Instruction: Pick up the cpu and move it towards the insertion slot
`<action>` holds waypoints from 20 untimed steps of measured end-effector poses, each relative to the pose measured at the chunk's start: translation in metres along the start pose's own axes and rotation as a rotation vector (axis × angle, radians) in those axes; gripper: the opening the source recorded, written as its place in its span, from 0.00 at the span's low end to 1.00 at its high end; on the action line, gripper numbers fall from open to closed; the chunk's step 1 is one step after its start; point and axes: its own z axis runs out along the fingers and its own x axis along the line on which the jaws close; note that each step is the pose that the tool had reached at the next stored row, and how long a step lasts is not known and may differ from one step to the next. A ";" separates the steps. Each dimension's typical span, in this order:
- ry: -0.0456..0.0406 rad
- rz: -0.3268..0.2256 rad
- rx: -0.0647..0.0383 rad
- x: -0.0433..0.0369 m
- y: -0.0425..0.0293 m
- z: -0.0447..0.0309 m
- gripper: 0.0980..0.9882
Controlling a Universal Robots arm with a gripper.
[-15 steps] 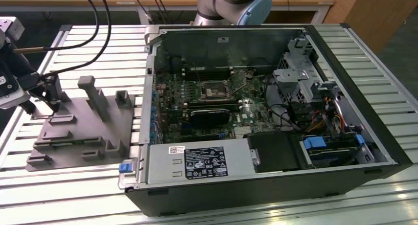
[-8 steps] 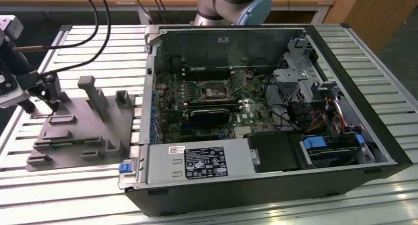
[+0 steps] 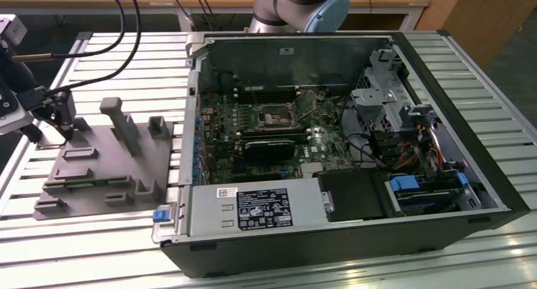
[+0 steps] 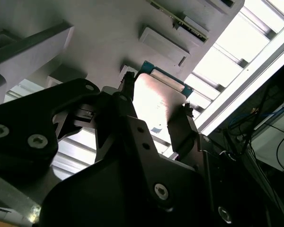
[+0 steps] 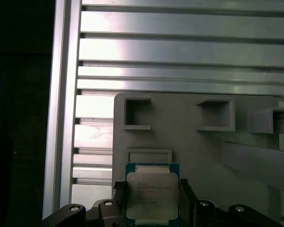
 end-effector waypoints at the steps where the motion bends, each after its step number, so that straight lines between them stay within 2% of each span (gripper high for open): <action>1: 0.0000 0.000 0.000 0.0000 0.0001 -0.0008 0.49; 7: 0.0000 0.000 0.000 0.0000 0.0004 -0.0049 0.49; 16: 0.0000 0.000 0.000 0.0000 0.0011 -0.0152 0.49; 20: 0.0002 0.000 0.000 0.0000 0.0012 -0.0167 0.49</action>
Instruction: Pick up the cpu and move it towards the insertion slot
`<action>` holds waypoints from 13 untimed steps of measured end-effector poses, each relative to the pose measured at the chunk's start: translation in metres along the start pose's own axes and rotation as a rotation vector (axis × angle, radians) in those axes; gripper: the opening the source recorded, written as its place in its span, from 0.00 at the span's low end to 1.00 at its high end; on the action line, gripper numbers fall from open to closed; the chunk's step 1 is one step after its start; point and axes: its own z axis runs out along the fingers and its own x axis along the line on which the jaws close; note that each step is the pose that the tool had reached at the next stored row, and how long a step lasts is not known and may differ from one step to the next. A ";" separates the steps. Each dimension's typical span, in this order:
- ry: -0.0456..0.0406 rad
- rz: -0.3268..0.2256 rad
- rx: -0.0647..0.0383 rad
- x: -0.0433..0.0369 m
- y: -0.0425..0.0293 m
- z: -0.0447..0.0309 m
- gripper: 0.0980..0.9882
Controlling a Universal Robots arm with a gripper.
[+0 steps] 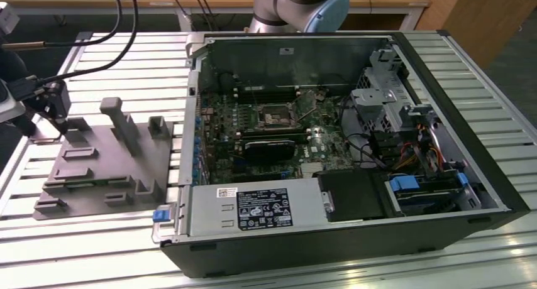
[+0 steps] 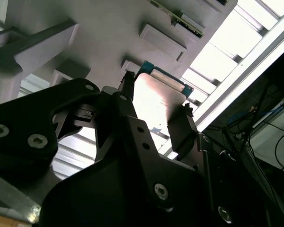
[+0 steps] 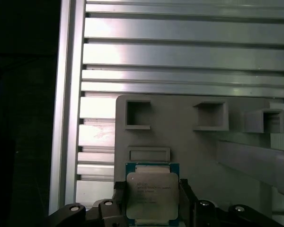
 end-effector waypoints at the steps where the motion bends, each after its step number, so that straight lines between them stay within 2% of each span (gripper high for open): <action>1: 0.0002 0.000 0.000 0.0000 0.0001 -0.0008 0.49; 13: -0.0001 0.000 -0.001 0.0001 0.0009 -0.0121 0.49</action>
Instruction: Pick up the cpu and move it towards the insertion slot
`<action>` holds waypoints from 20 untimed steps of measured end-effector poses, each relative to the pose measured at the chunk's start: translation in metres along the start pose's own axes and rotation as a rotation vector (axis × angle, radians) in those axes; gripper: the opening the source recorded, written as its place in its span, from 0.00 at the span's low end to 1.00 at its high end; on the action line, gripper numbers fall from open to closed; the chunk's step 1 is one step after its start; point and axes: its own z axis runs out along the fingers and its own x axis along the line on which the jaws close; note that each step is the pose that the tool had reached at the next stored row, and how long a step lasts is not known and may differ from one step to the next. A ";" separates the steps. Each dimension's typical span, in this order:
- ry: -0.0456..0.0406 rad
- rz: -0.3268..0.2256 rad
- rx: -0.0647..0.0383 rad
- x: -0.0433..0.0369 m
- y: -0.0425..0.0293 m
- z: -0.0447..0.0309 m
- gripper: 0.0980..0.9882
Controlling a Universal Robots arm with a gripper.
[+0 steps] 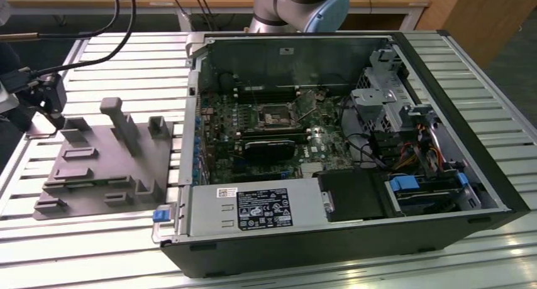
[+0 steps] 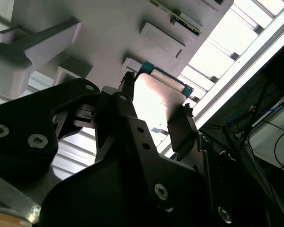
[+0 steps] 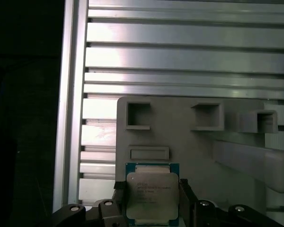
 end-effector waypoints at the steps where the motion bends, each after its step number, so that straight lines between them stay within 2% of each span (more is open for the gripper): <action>1: -0.0001 0.000 0.000 0.0000 0.0001 -0.0010 0.49; 5: 0.0000 0.000 0.000 0.0000 0.0002 -0.0039 0.49; 6: -0.0002 0.000 0.000 0.0000 0.0004 -0.0066 0.49; 20: 0.0001 0.000 0.000 0.0000 0.0010 -0.0137 0.49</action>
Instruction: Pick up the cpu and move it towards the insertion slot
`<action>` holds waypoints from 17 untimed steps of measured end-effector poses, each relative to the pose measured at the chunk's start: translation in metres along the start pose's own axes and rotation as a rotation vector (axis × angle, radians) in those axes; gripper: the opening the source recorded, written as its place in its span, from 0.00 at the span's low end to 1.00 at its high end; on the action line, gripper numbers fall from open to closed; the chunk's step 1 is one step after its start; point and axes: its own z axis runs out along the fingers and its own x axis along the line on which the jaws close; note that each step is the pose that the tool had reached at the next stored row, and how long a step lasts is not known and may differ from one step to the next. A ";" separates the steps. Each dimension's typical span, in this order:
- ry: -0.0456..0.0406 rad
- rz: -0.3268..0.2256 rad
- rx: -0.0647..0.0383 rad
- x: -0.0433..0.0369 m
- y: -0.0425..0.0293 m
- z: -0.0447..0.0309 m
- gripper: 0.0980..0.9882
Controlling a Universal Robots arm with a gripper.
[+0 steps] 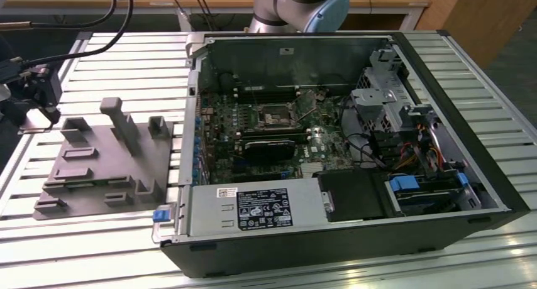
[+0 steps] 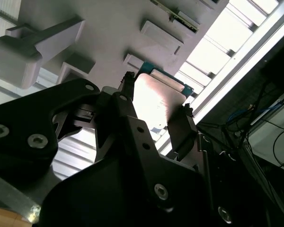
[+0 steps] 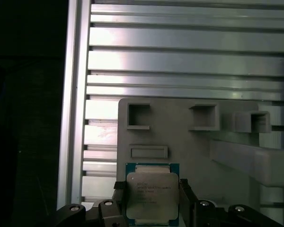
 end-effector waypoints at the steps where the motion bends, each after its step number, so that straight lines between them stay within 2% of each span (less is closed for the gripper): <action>1: 0.0000 0.000 0.000 0.0000 0.0000 -0.0007 0.49; 17: -0.0001 0.000 0.000 0.0000 0.0009 -0.0118 0.49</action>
